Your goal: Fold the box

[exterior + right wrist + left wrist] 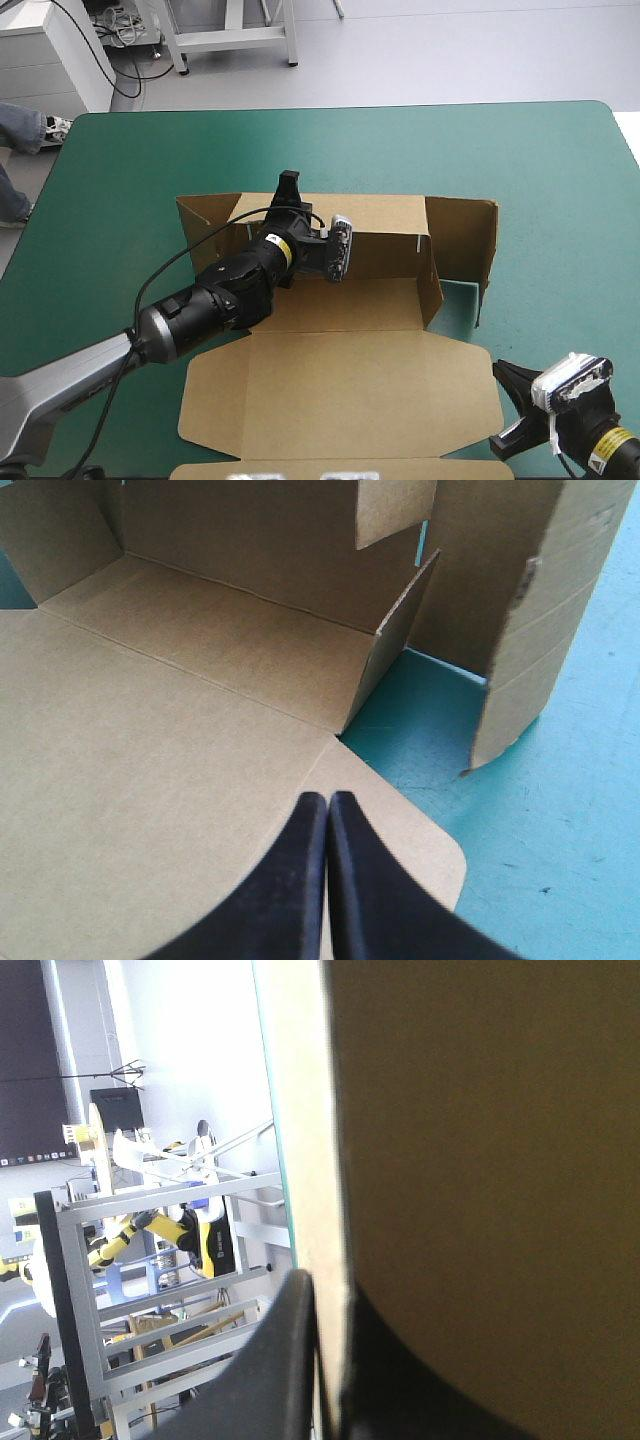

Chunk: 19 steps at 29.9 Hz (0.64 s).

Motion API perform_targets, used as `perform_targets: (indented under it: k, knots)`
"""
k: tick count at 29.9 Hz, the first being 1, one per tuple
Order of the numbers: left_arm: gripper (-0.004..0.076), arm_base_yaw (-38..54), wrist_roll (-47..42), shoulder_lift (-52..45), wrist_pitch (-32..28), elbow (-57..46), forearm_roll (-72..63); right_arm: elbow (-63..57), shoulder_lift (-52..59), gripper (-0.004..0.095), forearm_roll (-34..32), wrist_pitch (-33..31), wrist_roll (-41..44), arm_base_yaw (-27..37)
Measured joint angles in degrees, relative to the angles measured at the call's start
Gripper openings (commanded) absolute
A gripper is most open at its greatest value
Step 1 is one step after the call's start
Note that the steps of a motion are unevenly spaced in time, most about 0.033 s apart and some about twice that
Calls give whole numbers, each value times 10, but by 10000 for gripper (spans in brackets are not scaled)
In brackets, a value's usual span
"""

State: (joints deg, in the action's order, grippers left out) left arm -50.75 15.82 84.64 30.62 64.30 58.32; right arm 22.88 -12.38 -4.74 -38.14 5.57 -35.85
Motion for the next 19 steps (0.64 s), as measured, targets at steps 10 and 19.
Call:
perform_targets:
  k: [10, 19]
  knots:
    - [-8, -30, -21, -22, 19, -9, -8, -1, 0, 234, -8, 0, 0, 0]
    - [-8, -33, -32, -23, 25, -9, -8, -1, 0, 528, -8, 0, 0, 0]
